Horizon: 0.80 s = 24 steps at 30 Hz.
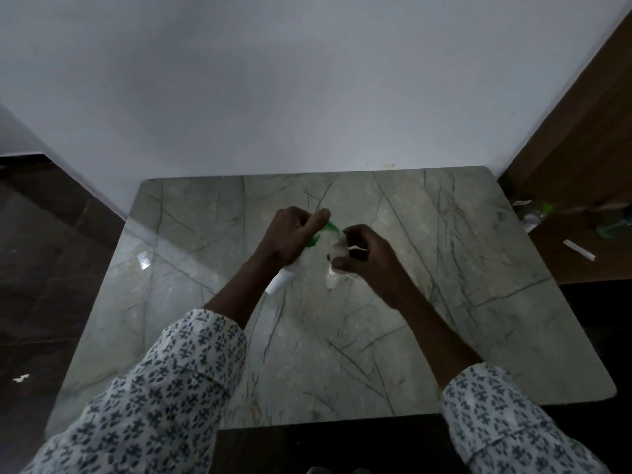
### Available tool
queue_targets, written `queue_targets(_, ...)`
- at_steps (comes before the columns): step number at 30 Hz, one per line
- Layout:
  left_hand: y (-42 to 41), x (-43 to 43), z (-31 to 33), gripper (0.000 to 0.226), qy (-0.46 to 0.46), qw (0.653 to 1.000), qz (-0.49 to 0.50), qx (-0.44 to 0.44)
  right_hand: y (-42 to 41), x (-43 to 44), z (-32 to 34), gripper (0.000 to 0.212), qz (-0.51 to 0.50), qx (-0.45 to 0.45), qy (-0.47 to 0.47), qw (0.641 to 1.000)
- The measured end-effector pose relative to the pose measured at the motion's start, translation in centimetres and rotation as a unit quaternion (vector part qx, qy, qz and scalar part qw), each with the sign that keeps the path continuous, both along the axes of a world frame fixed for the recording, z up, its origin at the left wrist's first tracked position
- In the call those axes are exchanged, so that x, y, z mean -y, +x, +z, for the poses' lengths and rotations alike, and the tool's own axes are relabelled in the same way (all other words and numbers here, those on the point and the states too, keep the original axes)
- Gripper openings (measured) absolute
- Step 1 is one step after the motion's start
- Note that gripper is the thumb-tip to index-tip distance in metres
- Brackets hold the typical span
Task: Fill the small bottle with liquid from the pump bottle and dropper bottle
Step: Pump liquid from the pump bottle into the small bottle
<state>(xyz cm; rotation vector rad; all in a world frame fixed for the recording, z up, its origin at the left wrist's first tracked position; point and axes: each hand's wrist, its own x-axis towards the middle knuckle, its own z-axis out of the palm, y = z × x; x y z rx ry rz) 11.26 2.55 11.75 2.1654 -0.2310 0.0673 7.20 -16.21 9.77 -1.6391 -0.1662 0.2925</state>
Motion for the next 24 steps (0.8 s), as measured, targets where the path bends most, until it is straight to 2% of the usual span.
queue_targets(3,0.8,0.7,1.5,0.085,0.008,1.0,0.014,-0.02,1.6,1.2,1.1,0.034,0.03,-0.028,0.048,0.998)
queue_targets(9,2.1,1.5,3.2,0.077,0.006,0.999,0.031,-0.015,3.5,2.6,3.1,0.034,0.092,-0.051,0.08,0.991)
queue_targets(19,1.9,0.8,2.7,0.067,-0.008,1.0,0.021,-0.006,3.4,1.9,2.9,0.035,0.096,-0.053,0.082,0.991)
queue_targets(22,1.8,0.6,2.6,0.056,-0.002,1.0,0.012,-0.004,3.2,1.7,2.7,0.033,0.101,-0.048,0.069,0.991)
queue_targets(24,1.9,0.5,2.6,0.058,0.008,1.0,0.01,0.002,3.2,1.5,2.6,0.033,0.099,-0.049,0.068,0.992)
